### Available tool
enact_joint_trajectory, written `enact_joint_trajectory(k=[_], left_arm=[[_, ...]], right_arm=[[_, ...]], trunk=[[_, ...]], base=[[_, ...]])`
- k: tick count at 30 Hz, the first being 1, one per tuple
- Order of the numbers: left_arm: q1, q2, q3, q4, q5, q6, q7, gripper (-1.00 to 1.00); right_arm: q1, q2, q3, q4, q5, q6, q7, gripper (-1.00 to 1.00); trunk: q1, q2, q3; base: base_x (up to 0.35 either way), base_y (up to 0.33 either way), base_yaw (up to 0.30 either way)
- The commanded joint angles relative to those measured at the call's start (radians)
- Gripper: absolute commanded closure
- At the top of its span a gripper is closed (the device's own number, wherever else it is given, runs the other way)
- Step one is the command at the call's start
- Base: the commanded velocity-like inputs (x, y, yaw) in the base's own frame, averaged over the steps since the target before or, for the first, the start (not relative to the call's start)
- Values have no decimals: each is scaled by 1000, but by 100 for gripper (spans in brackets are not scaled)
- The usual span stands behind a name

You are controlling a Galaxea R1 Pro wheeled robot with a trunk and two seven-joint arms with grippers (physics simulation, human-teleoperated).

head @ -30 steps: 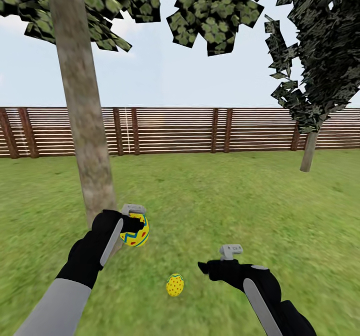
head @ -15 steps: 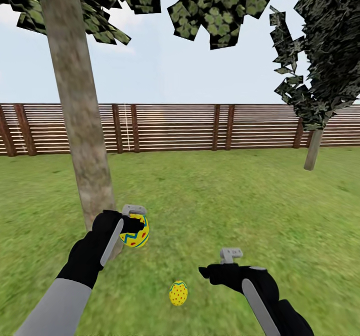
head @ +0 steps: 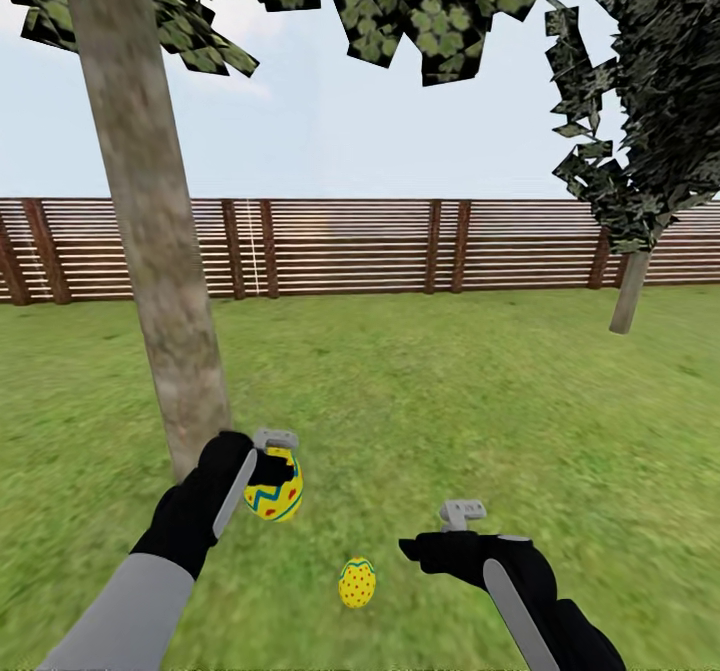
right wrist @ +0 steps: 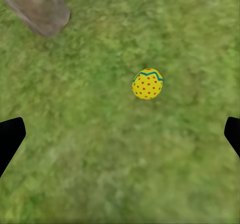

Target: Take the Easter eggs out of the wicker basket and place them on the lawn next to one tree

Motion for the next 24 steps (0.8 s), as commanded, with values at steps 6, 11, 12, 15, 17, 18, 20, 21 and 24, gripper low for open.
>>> enact_joint_trajectory(k=[6,11,12,15,17,18,20,21,24], left_arm=[[-7,-11,0,103,12,4,5,100],[-8,-21,-1,129,14,4,2,100],[-8,-22,-1,131,13,-5,2,100],[-9,-22,-1,134,12,-24,2,100],[-9,-22,0,134,12,-29,2,100],[-9,-22,0,134,12,-30,2,100],[-9,-22,0,135,12,-42,2,100],[-9,-22,0,141,12,-53,2,100],[-40,-22,0,242,20,-95,4,100]], right_arm=[[-1,-1,2,-1,-11,1,-10,-100],[-1,-1,2,-1,-11,1,-10,-100],[-1,-1,2,-1,-11,1,-10,-100],[-1,0,2,-1,-11,1,-10,-100],[-1,0,2,-1,-11,1,-10,-100],[-1,-1,2,-1,-11,1,-10,-100],[-1,0,2,-1,-11,1,-10,-100],[-1,-1,2,-1,-11,1,-10,-100],[-1,0,2,-1,-11,1,-10,-100]], trunk=[[0,-1,-11],[11,-22,-29],[15,-29,-33],[27,-50,-48],[34,-64,-57],[38,-71,-62],[46,-85,-71],[50,-92,-76],[61,-113,-90]], base=[[2,0,0],[0,0,0],[0,0,0],[0,0,0],[0,0,0],[0,0,0],[0,0,0],[0,0,0],[0,0,0]])
